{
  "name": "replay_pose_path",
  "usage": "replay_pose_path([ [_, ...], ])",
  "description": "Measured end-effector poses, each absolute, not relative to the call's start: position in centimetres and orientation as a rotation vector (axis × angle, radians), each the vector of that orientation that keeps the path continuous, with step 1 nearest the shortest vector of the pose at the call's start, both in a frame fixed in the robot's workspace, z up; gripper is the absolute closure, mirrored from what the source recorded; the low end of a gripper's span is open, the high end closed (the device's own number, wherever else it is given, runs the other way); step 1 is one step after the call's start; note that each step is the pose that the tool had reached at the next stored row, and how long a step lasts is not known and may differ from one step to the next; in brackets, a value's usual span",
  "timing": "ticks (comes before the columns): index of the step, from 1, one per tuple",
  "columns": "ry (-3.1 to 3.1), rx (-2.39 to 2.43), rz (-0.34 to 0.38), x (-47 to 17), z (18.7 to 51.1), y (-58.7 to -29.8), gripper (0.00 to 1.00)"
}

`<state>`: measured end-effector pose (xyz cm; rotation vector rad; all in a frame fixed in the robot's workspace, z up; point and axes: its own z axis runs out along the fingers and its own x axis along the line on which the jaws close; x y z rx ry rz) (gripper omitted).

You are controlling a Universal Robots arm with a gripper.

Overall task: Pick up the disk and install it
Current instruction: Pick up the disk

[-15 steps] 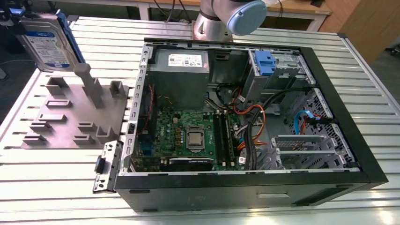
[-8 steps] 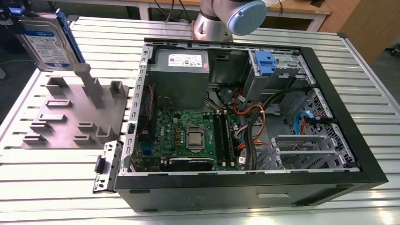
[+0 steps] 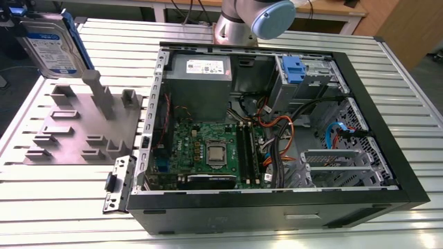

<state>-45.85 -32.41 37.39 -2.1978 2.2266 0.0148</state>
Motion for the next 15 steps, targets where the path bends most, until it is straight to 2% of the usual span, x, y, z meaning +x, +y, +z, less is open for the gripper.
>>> replay_pose_path([
  [15,2.227,-2.198,0.015,-45.85,37.66,-32.42,0.63],
])
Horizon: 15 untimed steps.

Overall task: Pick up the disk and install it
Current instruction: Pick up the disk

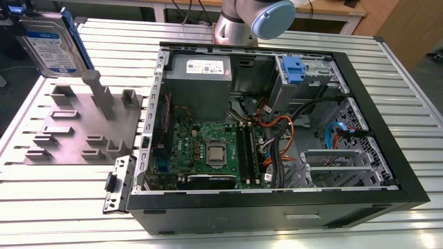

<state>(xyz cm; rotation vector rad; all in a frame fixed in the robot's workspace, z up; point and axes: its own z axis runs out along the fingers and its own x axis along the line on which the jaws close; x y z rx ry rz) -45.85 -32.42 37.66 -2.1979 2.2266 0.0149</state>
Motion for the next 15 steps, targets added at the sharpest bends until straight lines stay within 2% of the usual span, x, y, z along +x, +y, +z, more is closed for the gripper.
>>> replay_pose_path([
  [15,2.227,-2.198,0.015,-45.85,38.0,-32.42,0.63],
])
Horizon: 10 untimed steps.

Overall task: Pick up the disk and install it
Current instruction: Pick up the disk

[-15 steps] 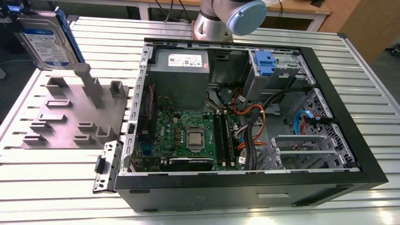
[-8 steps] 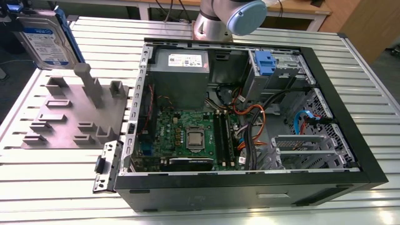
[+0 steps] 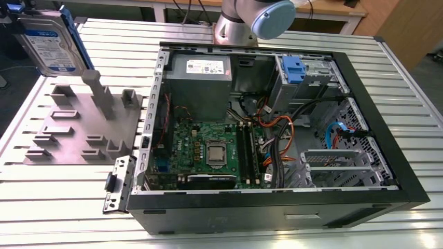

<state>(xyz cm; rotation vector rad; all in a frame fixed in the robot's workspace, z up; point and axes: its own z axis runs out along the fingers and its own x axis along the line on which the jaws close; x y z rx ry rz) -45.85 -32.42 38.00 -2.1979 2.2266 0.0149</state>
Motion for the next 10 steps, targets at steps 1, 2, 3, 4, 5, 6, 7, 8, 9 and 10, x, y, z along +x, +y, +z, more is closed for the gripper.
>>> replay_pose_path([
  [1,2.227,-2.198,0.015,-45.85,38.02,-32.42,0.63],
  [2,2.227,-2.198,0.015,-45.85,38.04,-32.42,0.63],
  [3,2.227,-2.198,0.015,-45.85,38.06,-32.42,0.63],
  [4,2.227,-2.198,0.015,-45.85,38.08,-32.42,0.63],
  [5,2.227,-2.198,0.015,-45.85,38.1,-32.42,0.63],
  [6,2.227,-2.198,0.015,-45.85,38.12,-32.42,0.63],
  [7,2.227,-2.198,0.015,-45.85,38.14,-32.42,0.63],
  [8,2.227,-2.198,0.015,-45.85,38.16,-32.42,0.63],
  [9,2.227,-2.198,0.015,-45.85,38.18,-32.42,0.63],
  [10,2.227,-2.198,0.015,-45.85,38.2,-32.42,0.63],
])
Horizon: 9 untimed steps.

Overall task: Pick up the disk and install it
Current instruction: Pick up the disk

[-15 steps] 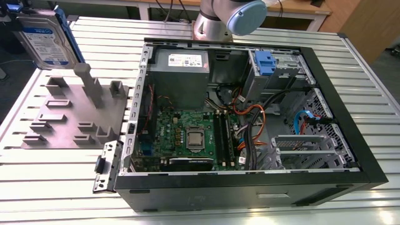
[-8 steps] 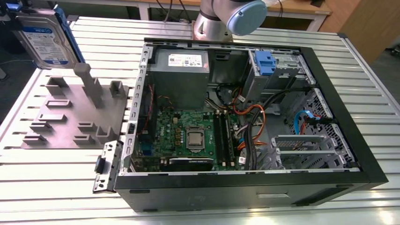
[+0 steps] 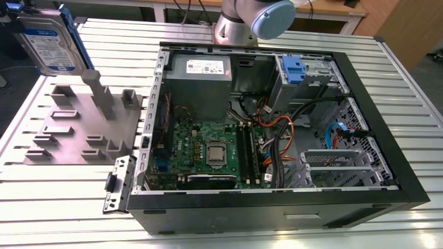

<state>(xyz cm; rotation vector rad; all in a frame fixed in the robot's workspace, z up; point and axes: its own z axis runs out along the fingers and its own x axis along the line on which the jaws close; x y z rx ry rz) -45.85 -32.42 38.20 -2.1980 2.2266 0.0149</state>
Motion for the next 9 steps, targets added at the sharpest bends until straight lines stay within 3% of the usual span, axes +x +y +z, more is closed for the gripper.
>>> replay_pose_path([
  [9,2.227,-2.198,0.015,-45.85,38.39,-32.42,0.63],
])
